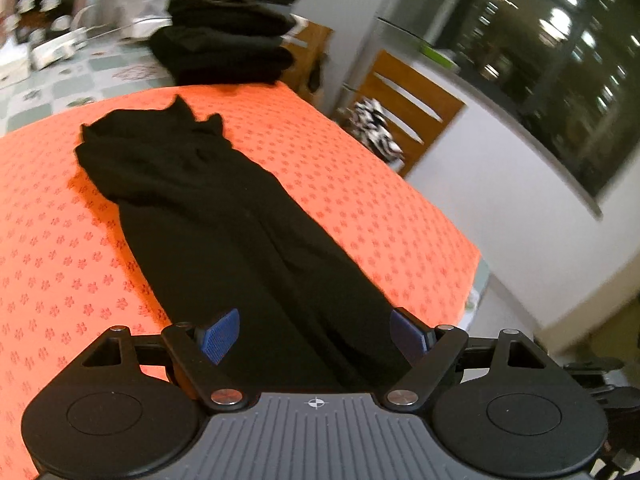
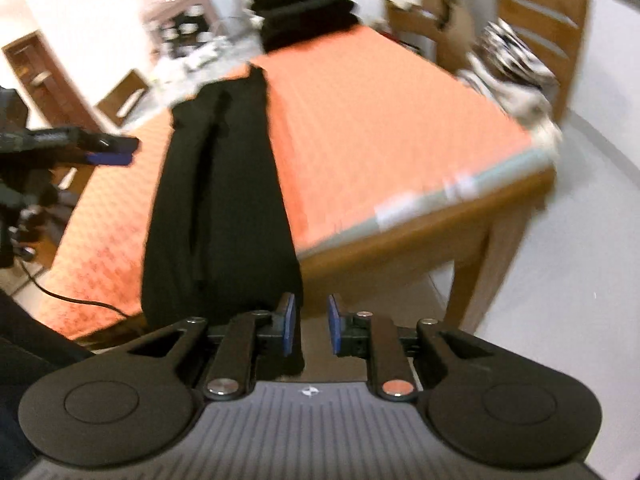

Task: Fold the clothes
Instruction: 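Grasp the sweater end with the right gripper and lift it, then grasp the sweater end with the left gripper while the right gripper grasps beside it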

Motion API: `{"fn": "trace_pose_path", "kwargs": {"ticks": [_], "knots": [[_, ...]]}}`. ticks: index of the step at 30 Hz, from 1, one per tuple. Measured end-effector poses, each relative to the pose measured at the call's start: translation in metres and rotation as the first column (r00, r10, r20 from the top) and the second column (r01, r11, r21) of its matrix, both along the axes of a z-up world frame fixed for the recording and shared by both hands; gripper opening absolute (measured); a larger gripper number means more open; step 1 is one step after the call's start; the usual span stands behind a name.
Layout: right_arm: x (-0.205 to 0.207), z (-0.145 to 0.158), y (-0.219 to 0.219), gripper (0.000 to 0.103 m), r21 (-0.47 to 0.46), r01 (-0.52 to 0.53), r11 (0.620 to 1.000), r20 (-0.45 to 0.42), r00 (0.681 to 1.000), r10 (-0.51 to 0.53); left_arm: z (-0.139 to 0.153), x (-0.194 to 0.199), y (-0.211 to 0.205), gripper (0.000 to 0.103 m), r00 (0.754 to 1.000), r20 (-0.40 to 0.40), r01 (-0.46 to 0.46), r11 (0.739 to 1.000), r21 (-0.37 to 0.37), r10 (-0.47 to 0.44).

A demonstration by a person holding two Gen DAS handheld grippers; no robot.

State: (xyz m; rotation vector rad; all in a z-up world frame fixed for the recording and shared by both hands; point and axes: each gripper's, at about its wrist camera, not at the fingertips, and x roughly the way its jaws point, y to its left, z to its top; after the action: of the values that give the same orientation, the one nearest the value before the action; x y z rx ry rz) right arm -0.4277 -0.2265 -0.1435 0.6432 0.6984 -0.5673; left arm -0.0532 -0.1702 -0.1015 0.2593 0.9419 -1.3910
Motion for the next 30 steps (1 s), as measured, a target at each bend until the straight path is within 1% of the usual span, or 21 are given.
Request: {"fn": "trace_pose_path", "kwargs": {"ticks": [2,4,7,9,11,14,17,19,21,25,27,30], "knots": [[0.008,0.02,-0.029,0.022,-0.019,-0.079,0.997,0.015,0.997,0.079,0.005,0.0,-0.003,0.084,0.998,0.007,-0.061,0.998,-0.012,0.061],[0.02,0.036,-0.059,0.023,-0.043,-0.157,0.987,0.022,0.987,0.158,0.01,0.001,-0.003,0.084,0.99,0.015,-0.143,0.989,-0.025,0.143],[0.042,0.058,-0.102,0.023,-0.078,-0.272,0.959,0.03,0.961,0.275,0.016,0.004,0.002,0.084,0.963,0.011,-0.267,0.963,-0.039,0.268],[0.058,0.07,-0.125,0.024,-0.097,-0.336,0.937,0.034,0.94,0.341,0.022,0.008,0.008,0.084,0.943,0.013,-0.331,0.942,-0.049,0.332],[0.076,0.082,-0.148,0.027,-0.115,-0.395,0.912,0.038,0.915,0.401,0.027,0.013,0.012,0.084,0.926,0.028,-0.375,0.926,-0.051,0.377],[0.104,0.096,-0.175,0.028,-0.119,-0.436,0.892,0.048,0.895,0.444,0.034,0.027,0.018,0.084,0.908,0.038,-0.416,0.908,-0.054,0.418],[0.133,0.107,-0.194,0.029,-0.123,-0.459,0.88,0.052,0.882,0.468,0.037,0.047,0.019,0.084,0.897,0.047,-0.437,0.897,-0.064,0.44],[0.154,0.114,-0.207,0.033,-0.121,-0.469,0.875,0.053,0.877,0.477,0.038,0.062,0.018,0.084,0.891,0.048,-0.448,0.892,-0.058,0.451],[0.174,0.118,-0.214,0.036,-0.124,-0.469,0.874,0.049,0.877,0.478,0.04,0.078,0.015,0.085,0.893,0.045,-0.444,0.893,-0.072,0.447],[0.212,0.121,-0.228,0.036,-0.131,-0.49,0.862,0.035,0.867,0.498,0.042,0.112,0.003,0.086,0.896,0.056,-0.434,0.895,-0.097,0.441],[0.232,0.121,-0.239,0.036,-0.124,-0.49,0.863,0.032,0.867,0.497,0.043,0.129,-0.003,0.086,0.896,0.043,-0.436,0.894,-0.101,0.442],[0.259,0.119,-0.252,0.036,-0.115,-0.494,0.862,0.031,0.865,0.5,0.041,0.159,-0.017,0.086,0.889,0.015,-0.454,0.885,-0.103,0.458]]}}
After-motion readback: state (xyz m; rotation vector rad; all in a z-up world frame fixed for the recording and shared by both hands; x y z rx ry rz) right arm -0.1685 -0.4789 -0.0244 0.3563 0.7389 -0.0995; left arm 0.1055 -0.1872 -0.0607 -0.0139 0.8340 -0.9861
